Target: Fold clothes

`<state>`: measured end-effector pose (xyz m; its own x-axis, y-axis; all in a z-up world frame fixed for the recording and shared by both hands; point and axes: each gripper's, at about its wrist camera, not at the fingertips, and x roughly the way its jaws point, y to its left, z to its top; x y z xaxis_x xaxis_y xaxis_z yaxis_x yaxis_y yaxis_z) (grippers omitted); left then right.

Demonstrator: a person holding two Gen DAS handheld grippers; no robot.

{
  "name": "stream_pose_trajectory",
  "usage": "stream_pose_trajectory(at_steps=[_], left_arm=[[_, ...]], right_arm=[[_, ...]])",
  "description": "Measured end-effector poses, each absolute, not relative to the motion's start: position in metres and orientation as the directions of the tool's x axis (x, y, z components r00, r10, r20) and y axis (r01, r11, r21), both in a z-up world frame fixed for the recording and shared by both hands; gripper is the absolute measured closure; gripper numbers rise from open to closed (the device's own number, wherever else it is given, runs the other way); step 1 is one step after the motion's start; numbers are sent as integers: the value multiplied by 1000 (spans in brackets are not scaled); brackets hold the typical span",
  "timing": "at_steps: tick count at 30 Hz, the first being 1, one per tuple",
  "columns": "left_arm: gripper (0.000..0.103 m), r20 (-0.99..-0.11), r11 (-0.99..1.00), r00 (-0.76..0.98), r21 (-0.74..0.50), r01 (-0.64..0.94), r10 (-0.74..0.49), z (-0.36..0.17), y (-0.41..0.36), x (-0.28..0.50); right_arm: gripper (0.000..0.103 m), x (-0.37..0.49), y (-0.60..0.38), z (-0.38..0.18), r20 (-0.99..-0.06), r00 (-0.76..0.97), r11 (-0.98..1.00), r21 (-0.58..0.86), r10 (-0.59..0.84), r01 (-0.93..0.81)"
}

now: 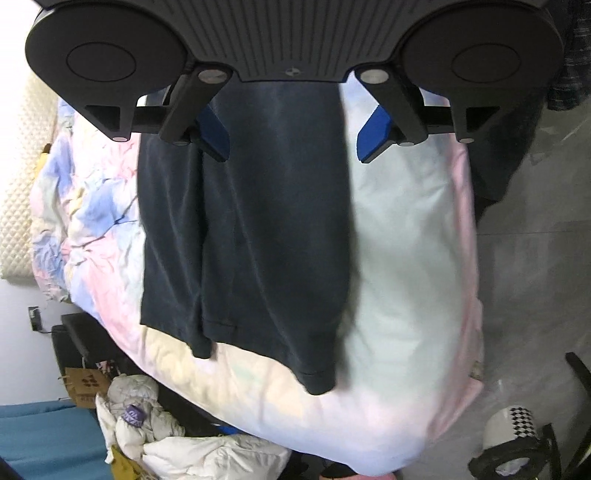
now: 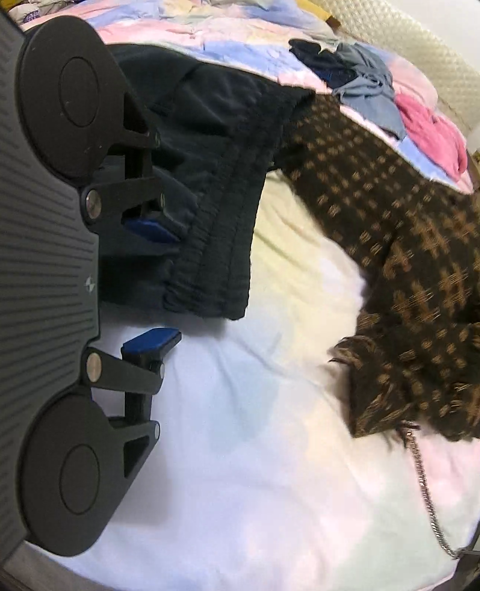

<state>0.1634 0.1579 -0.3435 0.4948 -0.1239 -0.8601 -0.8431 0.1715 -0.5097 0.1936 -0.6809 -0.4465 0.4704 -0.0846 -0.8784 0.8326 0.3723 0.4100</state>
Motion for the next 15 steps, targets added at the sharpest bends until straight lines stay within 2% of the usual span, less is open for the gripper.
stream_pose_trajectory(at_steps=[8, 12, 15], left_arm=[[26, -860, 102, 504, -511, -854, -84, -332, 156, 129], [26, -859, 29, 511, -512, -859, -40, -327, 164, 119], [26, -844, -32, 536, -536, -844, -7, -327, 175, 115]], right_arm=[[51, 219, -677, -467, -894, 447, 353, 404, -45, 844], [77, 219, -676, -461, -873, 484, 292, 450, -56, 844], [86, 216, -674, -446, -859, 505, 291, 464, -82, 837]])
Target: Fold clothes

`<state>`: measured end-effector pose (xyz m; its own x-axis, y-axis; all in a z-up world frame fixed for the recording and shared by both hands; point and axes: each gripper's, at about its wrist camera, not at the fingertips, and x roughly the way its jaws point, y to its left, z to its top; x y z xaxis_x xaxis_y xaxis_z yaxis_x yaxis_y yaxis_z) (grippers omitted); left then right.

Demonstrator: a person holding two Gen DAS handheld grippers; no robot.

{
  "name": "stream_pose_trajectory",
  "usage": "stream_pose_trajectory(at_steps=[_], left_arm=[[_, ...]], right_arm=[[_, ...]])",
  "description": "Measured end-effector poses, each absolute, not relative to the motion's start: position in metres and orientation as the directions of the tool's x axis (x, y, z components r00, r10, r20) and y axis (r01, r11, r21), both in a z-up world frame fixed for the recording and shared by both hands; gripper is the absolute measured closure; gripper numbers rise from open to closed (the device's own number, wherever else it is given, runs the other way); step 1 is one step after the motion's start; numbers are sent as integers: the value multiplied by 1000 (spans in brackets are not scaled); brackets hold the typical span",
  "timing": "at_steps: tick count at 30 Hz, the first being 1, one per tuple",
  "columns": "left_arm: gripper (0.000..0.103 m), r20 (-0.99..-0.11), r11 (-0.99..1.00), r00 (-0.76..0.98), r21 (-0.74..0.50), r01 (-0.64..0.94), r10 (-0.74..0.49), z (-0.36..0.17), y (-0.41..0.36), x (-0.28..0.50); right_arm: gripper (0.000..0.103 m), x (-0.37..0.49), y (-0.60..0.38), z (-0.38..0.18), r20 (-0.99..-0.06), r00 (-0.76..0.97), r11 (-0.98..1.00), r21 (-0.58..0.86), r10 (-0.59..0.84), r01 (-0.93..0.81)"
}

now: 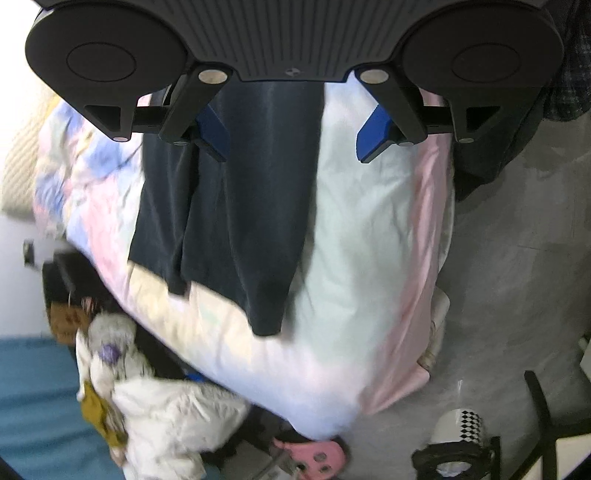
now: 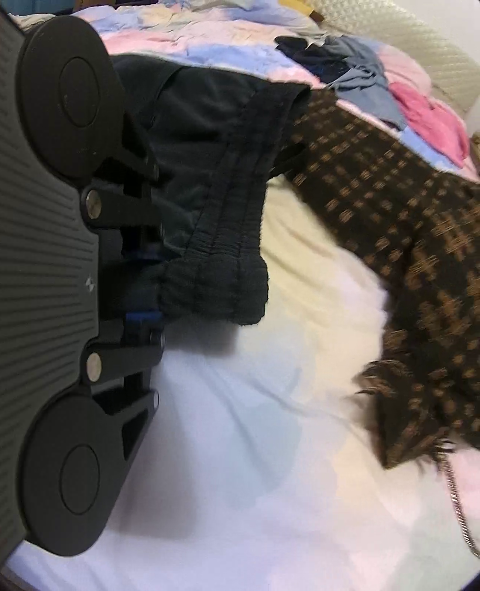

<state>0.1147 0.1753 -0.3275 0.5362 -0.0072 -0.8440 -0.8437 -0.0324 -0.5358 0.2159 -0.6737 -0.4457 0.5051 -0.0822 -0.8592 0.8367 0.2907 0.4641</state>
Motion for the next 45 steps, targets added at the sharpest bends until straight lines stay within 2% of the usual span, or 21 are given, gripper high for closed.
stream_pose_trajectory(at_steps=[6, 13, 16, 17, 18, 20, 24, 30, 35, 39, 45], left_arm=[[29, -817, -94, 577, -576, -812, 13, -362, 201, 135], [35, -834, -68, 548, -544, -837, -73, -431, 221, 177], [47, -842, -50, 531, -528, -848, -98, -447, 227, 188], [56, -837, -58, 538, -535, -843, -99, -448, 229, 189], [77, -832, -63, 545, -541, -839, -103, -448, 231, 190], [100, -826, -45, 553, -552, -833, -109, -443, 236, 195], [102, -810, 106, 580, -587, -803, -89, -408, 243, 211], [102, -769, 78, 635, -639, -765, -72, -364, 257, 215], [102, -787, 22, 611, -615, -789, -82, -363, 272, 224], [102, -793, 67, 598, -607, -792, -115, -351, 277, 263], [102, -808, 101, 568, -585, -805, -156, -343, 283, 339]], right_arm=[[88, 220, -659, -402, -837, 533, 362, 462, -124, 810], [88, 237, -642, -361, -847, 506, 434, 398, -165, 808], [88, 243, -634, -350, -845, 503, 438, 388, -182, 811], [88, 246, -631, -346, -843, 504, 444, 385, -188, 809], [88, 248, -627, -342, -841, 504, 449, 381, -194, 808], [88, 252, -620, -331, -836, 507, 451, 379, -208, 808], [90, 252, -609, -301, -799, 554, 477, 402, -235, 781], [91, 211, -617, -282, -757, 591, 407, 464, -279, 786], [91, 173, -622, -313, -802, 522, 304, 440, -289, 845], [91, 165, -616, -332, -821, 498, 245, 440, -280, 864], [91, 196, -613, -317, -801, 507, 239, 449, -319, 861]])
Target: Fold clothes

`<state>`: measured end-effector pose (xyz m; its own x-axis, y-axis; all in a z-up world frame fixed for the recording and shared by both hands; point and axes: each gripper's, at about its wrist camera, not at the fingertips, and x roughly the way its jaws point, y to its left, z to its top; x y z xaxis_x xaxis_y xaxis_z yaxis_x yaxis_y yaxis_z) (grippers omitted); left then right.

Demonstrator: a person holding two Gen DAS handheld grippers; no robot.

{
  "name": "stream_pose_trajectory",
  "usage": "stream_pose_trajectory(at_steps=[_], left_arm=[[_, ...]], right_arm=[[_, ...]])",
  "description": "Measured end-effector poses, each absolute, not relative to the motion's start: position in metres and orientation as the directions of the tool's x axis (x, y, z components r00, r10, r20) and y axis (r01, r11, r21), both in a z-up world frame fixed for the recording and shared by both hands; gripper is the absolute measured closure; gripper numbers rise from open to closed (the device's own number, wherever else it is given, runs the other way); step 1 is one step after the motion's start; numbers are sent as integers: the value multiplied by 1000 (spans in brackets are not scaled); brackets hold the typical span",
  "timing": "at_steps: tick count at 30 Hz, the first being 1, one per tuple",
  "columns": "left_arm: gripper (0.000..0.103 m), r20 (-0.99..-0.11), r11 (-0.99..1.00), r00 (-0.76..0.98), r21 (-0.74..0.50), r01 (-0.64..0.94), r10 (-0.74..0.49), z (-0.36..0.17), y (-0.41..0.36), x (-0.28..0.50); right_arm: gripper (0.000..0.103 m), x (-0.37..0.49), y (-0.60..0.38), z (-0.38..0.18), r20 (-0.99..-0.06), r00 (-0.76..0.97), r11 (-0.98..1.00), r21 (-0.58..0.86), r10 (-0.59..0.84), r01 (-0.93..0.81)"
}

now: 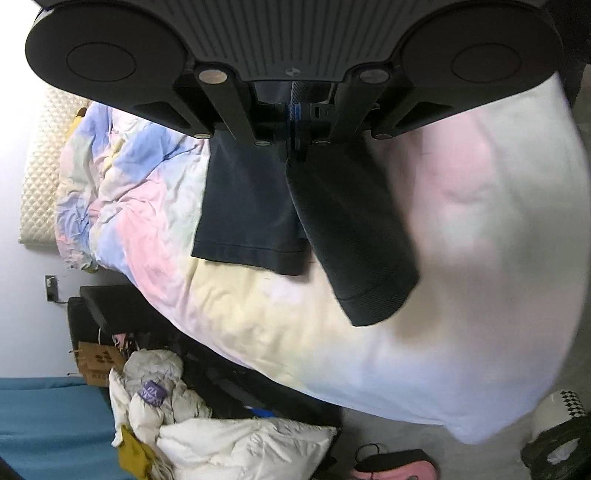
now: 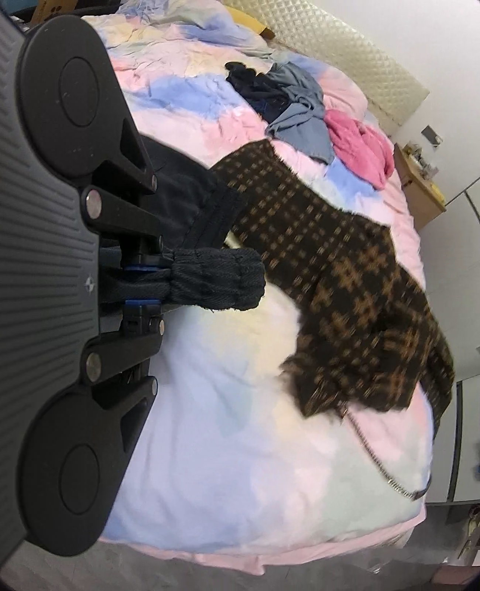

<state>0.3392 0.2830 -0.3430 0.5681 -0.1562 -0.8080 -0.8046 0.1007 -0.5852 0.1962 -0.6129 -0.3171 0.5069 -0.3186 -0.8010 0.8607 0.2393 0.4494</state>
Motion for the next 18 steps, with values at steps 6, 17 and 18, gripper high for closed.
stream_pose_trajectory(at_steps=[6, 17, 18], left_arm=[[102, -824, 156, 523, -558, -815, -218, -344, 294, 420], [102, -883, 241, 427, -465, -852, -195, -335, 281, 543], [102, -891, 250, 413, -451, -857, -191, -336, 279, 552]], right_arm=[[91, 236, -613, -296, -788, 500, 210, 454, -359, 866], [91, 322, -626, -290, -796, 481, 250, 413, -367, 875], [91, 330, -629, -292, -800, 479, 252, 411, -362, 876]])
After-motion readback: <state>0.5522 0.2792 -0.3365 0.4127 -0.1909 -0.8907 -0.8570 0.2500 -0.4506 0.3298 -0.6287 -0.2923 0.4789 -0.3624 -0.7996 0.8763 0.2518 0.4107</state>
